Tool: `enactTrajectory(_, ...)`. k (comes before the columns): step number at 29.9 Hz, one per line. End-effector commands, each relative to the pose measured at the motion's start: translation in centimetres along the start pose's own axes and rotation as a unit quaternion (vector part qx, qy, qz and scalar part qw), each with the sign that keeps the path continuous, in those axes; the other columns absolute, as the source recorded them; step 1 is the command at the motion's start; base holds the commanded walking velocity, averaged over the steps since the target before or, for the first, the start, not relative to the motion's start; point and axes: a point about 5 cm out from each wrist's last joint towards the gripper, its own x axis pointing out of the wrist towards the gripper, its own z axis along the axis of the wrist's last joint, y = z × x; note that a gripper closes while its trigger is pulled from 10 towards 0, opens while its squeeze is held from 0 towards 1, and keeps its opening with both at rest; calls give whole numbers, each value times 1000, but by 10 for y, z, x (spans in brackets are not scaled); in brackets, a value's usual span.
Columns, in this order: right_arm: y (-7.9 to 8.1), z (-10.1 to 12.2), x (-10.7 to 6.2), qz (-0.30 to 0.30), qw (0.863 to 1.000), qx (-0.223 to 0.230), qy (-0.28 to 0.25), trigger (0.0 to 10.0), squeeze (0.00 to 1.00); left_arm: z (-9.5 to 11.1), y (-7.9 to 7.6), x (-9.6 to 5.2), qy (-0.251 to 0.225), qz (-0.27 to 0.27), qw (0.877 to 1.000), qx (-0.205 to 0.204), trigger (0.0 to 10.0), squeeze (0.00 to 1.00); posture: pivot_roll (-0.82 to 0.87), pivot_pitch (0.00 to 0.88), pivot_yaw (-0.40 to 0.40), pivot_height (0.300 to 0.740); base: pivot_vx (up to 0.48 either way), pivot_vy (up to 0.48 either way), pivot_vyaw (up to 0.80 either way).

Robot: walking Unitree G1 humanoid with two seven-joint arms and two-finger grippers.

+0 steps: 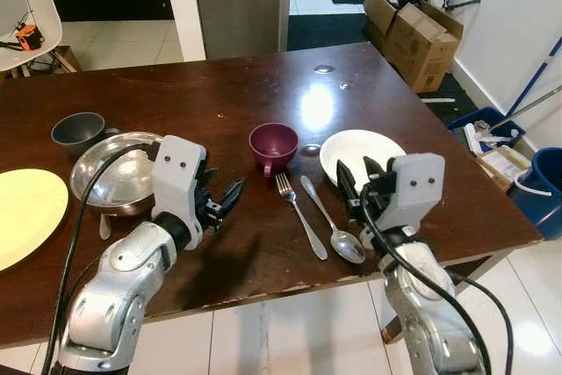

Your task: Setting the table

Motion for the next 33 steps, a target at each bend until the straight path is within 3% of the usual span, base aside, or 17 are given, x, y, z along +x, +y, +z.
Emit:
enactTrajectory(1, -2, -4, -1, -8, 1000, -2, 5, 10000, 0, -5, 2, -1, 5, 15, 1000, 1, 10000, 0, -39, 54, 49, 740, 0, 0, 0)
enactTrajectory(11, 7, -7, -4, 9, 1000, -16, 8, 10000, 0, -4, 8, 3, -24, 80, 996, -33, 10000, 0, -69, 46, 48, 740, 0, 0, 0)
enactTrajectory(15, 4, -7, -5, 16, 1000, -24, 11, 10000, 0, -5, 7, 1, -38, 90, 995, -21, 10000, 0, -87, 34, 29, 740, 0, 0, 0)
enactTrajectory(21, -4, -15, -5, 12, 999, -37, 22, 10000, 0, 1, -1, 3, -62, 61, 996, -18, 10000, 0, -95, 0, 36, 740, 0, 0, 0)
enactTrajectory(33, -10, -12, 6, 6, 999, -48, 8, 10000, 0, 19, 6, 18, -107, 45, 993, -21, 10000, 0, -116, 0, 49, 740, 0, 0, 0)
